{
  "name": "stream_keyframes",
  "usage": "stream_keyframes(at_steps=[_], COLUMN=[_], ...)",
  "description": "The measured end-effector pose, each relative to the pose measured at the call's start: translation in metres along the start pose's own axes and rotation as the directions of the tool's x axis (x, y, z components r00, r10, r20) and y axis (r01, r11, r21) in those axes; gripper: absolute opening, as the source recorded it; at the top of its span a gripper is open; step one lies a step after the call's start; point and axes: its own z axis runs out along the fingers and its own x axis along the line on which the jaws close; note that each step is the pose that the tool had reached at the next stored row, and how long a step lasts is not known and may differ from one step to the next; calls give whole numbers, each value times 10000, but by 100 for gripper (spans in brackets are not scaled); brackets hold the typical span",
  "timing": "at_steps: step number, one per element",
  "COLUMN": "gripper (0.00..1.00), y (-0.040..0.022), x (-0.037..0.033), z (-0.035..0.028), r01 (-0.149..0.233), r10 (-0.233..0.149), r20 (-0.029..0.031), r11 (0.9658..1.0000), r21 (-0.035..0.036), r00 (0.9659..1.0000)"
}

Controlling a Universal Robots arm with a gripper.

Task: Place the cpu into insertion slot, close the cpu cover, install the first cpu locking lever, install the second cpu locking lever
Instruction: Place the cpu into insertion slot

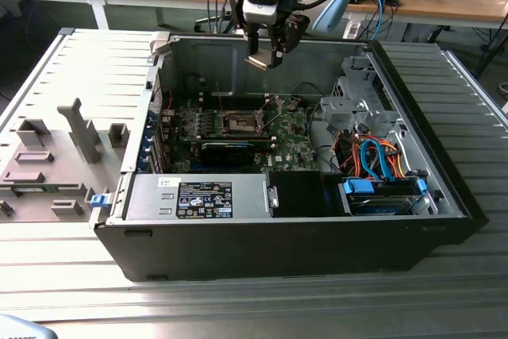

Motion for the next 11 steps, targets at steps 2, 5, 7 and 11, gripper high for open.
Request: stream_keyframes(at_steps=[2,5,7,11], gripper=[54,54,54,54], y=[0,0,0,0], x=[0,0,0,0], z=[0,1,1,2], r01=[-6,-33,-52,-85], r10=[6,33,52,85], r20=[0,2,4,7], r11=[10000,10000,10000,10000], r21=[0,-1,-1,-2], r00=[10000,10000,10000,10000])
